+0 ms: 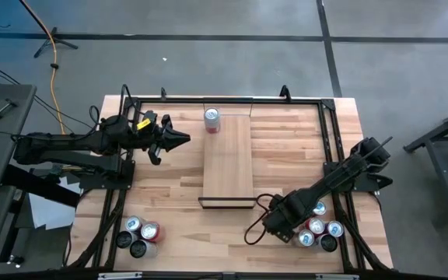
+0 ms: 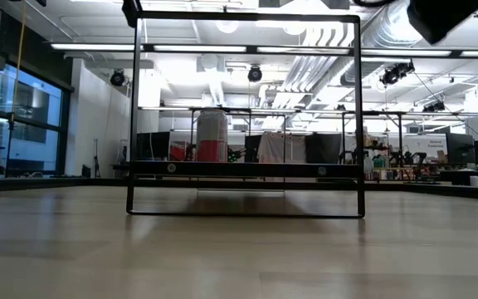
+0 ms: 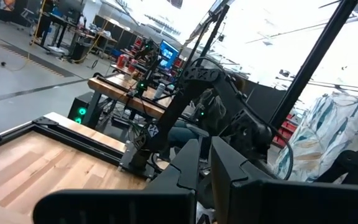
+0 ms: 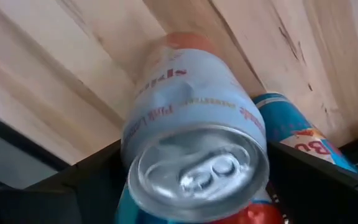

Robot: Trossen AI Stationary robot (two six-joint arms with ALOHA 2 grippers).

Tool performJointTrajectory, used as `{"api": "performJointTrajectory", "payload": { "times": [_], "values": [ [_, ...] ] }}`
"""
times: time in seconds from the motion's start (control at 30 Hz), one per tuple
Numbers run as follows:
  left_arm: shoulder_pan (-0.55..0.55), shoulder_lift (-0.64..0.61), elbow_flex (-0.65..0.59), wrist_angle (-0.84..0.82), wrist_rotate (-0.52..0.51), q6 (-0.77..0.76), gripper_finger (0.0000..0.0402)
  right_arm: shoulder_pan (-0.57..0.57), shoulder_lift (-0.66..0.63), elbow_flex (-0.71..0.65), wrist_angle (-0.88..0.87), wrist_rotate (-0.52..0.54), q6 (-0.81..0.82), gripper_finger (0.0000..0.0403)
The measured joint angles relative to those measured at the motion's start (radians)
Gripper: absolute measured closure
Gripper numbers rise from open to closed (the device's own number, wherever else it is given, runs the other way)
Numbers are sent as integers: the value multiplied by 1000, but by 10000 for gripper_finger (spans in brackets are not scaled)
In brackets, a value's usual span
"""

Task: Place canned beverage on shelf
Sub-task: Put the orange soda can on the shelf aligned with the pink soda can

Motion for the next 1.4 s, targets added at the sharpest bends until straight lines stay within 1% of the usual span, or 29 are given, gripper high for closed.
{"api": "performJointTrajectory", "payload": {
  "times": [0.13, 0.27, 0.33, 0.43, 0.5, 0.6, 0.73, 0.87, 1.0, 1.13, 1.2, 1.3, 1.4],
  "values": [
    [0, 0, 0, 2, 0, -1, 401, -6, 0, -27, 37, -2, -7, 52],
    [0, 0, 0, 2, 0, -1, 401, -10, 0, -27, 47, 20, -16, 60],
    [0, 0, 0, 2, 0, 0, 401, -11, -1, -27, 48, 17, -29, 75],
    [1, 0, 0, 2, -1, 0, 401, -12, -2, -27, 44, -4, -75, 111],
    [1, 0, 0, 2, -1, 0, 401, -12, -15, -27, 41, -29, -109, 119],
    [1, 0, 0, 3, -1, 1, 401, -11, -71, -27, 28, -49, -161, 119],
    [1, 0, 0, 3, -1, 17, 401, -35, -198, -18, 17, -41, -196, 119],
    [1, 0, 0, 3, -1, 18, 401, -94, -331, 33, 26, 24, -241, 119],
    [2, 0, 0, 11, -2, 37, 401, -165, -438, 108, -19, 118, -262, 119],
    [2, 0, 0, 26, -2, 44, 401, -242, -496, 202, -142, 232, -272, 119],
    [2, 0, 0, 28, -2, 58, 401, -279, -503, 239, -160, 307, -307, 119],
    [2, 0, 0, 32, -4, 61, 401, -340, -498, 267, -103, 395, -396, 119],
    [2, 0, 0, 44, -6, 57, 401, -412, -478, 251, 45, 425, -506, 119]
  ]
}}
